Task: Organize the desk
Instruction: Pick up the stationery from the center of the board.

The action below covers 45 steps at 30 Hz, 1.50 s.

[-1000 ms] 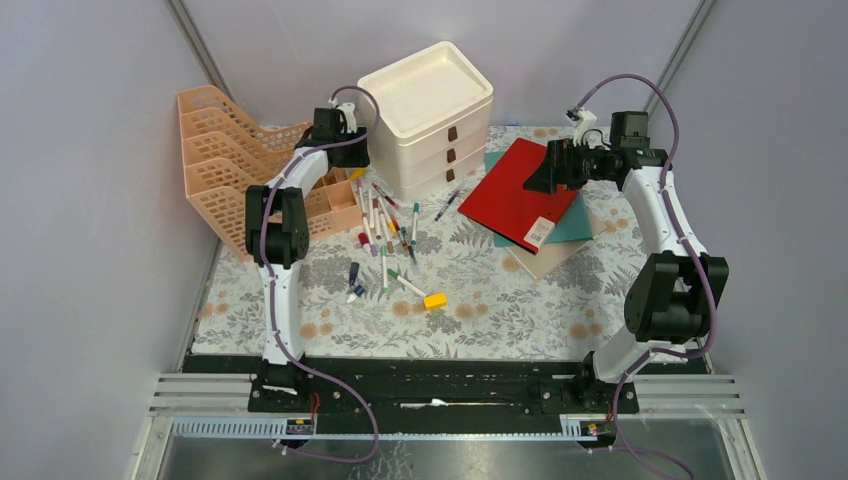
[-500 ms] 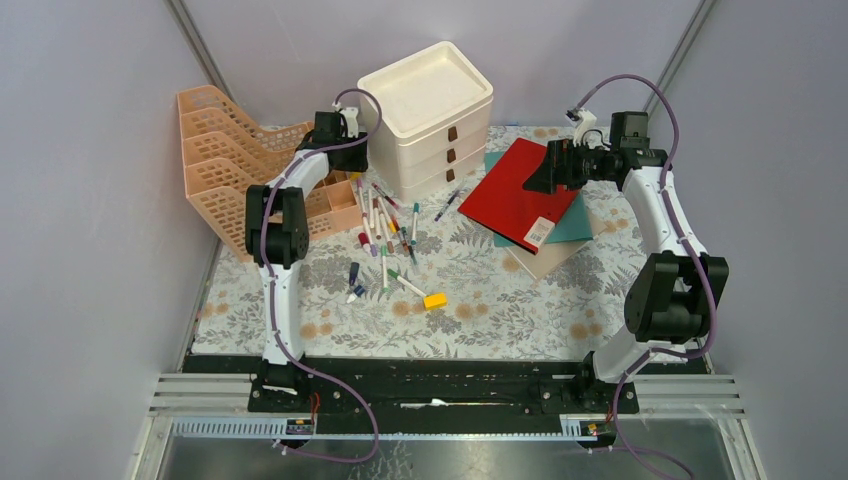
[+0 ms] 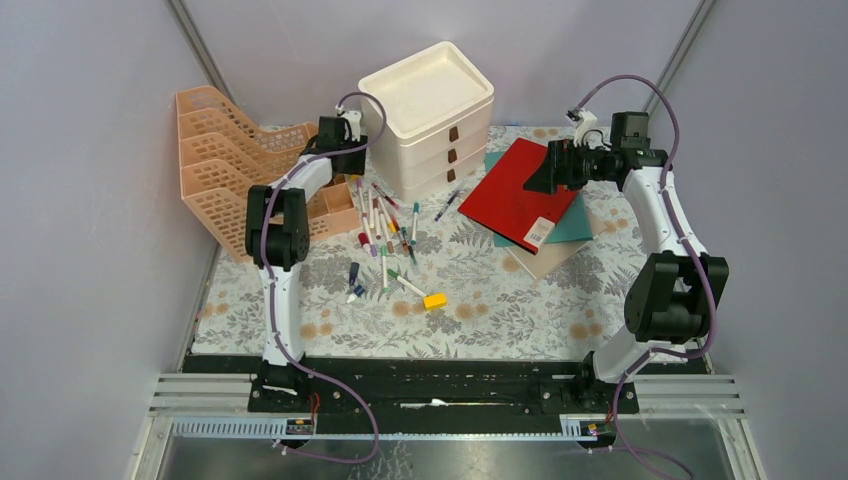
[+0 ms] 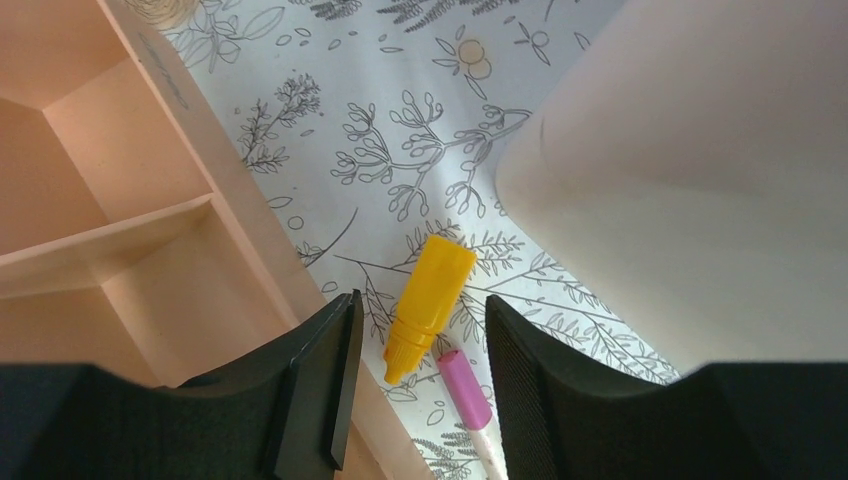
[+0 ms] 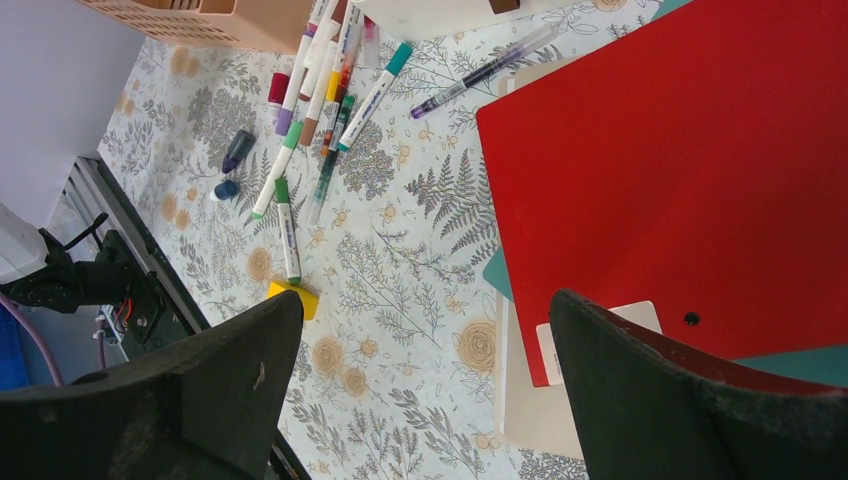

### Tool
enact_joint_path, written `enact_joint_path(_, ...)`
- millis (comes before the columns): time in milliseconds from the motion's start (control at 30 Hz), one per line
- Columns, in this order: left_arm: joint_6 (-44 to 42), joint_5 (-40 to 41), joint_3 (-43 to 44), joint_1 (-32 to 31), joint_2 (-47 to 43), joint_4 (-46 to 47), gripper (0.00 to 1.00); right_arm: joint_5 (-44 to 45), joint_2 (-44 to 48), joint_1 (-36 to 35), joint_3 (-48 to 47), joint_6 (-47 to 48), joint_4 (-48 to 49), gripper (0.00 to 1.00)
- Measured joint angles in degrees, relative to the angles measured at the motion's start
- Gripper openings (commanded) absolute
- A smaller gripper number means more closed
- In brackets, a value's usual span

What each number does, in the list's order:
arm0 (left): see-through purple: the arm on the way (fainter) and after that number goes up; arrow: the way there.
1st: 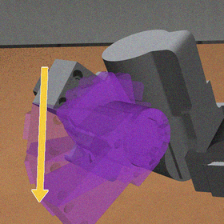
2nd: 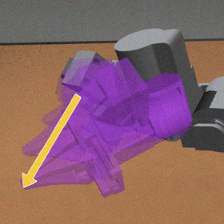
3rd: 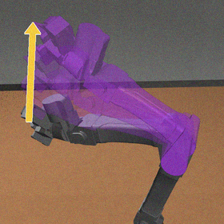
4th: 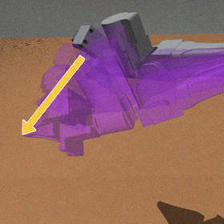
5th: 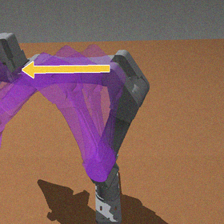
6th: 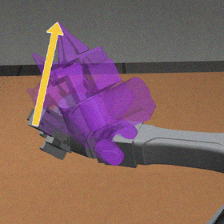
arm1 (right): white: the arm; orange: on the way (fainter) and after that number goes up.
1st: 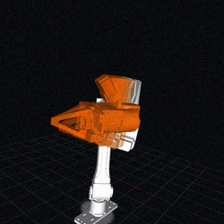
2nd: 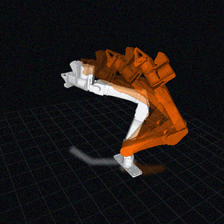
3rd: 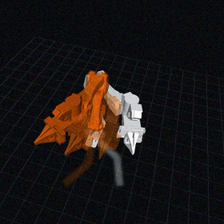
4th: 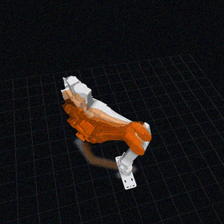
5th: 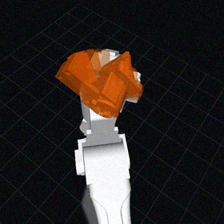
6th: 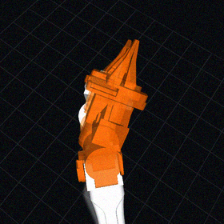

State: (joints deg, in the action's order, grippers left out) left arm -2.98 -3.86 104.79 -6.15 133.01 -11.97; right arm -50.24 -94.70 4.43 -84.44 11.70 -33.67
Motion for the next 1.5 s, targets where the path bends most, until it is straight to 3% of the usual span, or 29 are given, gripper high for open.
enact_joint_path(300,0.68,-6.36,1.20,0.07,-0.37,-3.78,0.59,-0.28,-0.09,0.13,0.00,-0.04,0.02,1.00)
enact_joint_path(700,8.83,-10.25,3.89,-0.68,1.11,-4.28,0.64,-1.05,-0.63,0.39,-0.33,-0.04,-0.07,1.00)
enact_joint_path(1067,14.67,-12.87,9.11,-2.27,3.91,-4.63,0.64,-3.45,-6.73,0.46,-7.26,-2.84,0.26,1.00)
enact_joint_path(1500,8.15,-11.61,11.52,-2.45,5.01,-5.84,0.65,-3.45,-6.73,0.46,-7.04,-3.21,0.35,1.00)
